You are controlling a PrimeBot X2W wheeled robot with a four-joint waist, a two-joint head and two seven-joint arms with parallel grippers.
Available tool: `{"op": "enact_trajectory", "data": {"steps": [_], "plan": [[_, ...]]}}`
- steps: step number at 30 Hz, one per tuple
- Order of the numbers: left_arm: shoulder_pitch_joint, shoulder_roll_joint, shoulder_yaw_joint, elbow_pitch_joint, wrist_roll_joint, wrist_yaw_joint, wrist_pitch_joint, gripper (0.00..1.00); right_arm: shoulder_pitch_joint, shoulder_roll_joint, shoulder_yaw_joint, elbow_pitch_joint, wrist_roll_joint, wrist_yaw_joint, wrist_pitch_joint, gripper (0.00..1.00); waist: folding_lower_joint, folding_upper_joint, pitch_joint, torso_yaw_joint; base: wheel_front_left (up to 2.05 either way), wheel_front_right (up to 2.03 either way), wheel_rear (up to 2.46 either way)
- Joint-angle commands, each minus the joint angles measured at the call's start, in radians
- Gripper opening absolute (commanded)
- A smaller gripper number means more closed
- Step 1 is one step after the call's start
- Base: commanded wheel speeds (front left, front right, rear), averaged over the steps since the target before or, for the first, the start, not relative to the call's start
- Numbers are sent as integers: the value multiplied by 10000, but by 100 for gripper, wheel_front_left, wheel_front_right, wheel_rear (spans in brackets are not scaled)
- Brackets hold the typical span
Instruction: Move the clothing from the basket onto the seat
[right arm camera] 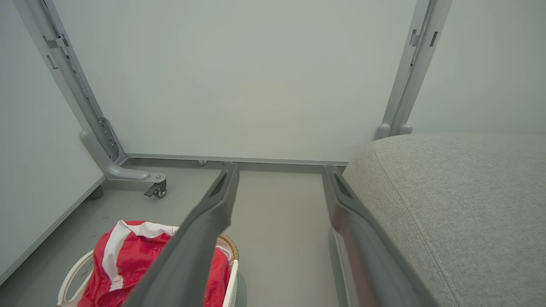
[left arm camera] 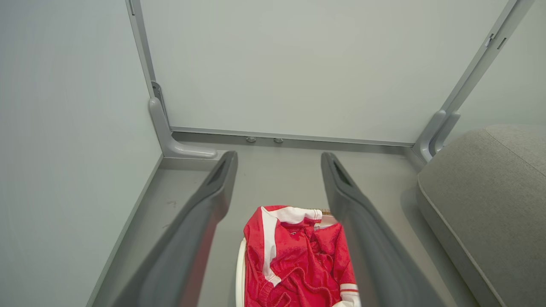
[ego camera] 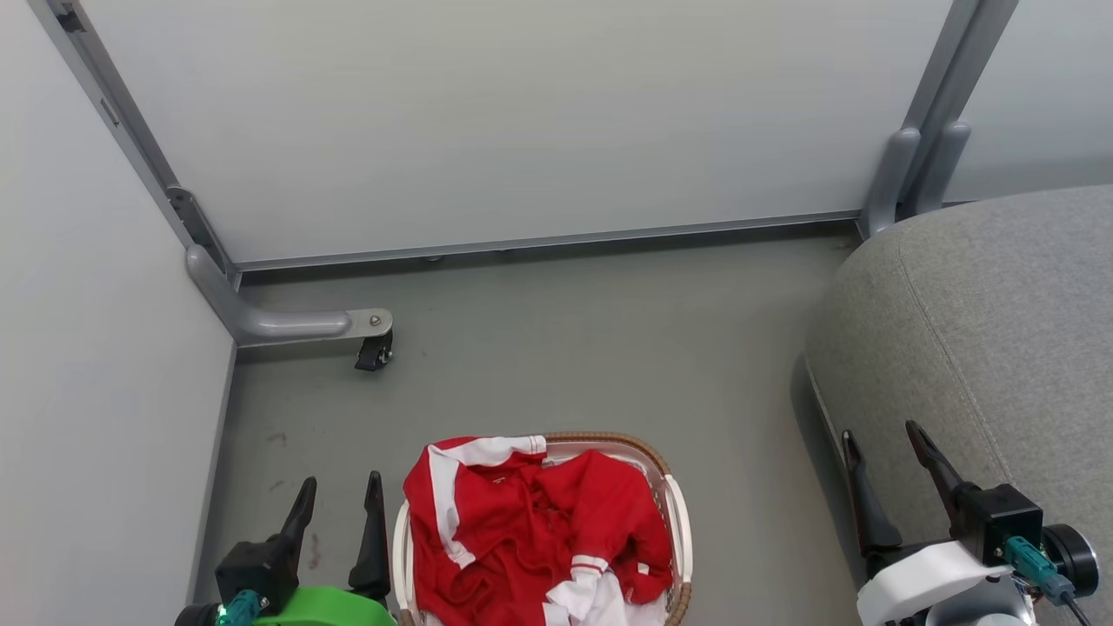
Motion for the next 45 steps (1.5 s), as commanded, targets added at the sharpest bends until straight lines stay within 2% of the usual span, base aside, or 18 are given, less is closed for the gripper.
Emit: {"op": "enact_trajectory", "data": {"steps": [1,9,17,24,30,45], "plan": [[89,62,-15,-6,-102,12,-11,100,55,-56,-38,-46,-48,0,-49,100,0,0,23,-8,0,0,0],[-134,62,-202,51,-83,-14,-11,100,-167,-56,-32,-159,-54,0,-49,100,0,0,417,-84,0,0,0],[-878,59,-692,494,332,-61,-9,100,-796,-55,-60,-342,-73,0,-49,100,0,0,1684,-327,0,0,0],[-2170,58,-1712,1692,663,-182,-10,100,-1660,-52,-173,-520,-81,-3,-48,100,0,0,3210,-642,0,0,0],[-3387,63,-2634,2594,459,-213,-7,100,-2325,-49,-239,-712,-50,-3,-38,100,0,0,4455,-869,0,0,0],[-6053,144,-3046,5926,1259,106,-9,100,-3888,-47,-101,-1040,217,-3,-35,100,0,0,7158,-1153,0,0,0]]}}
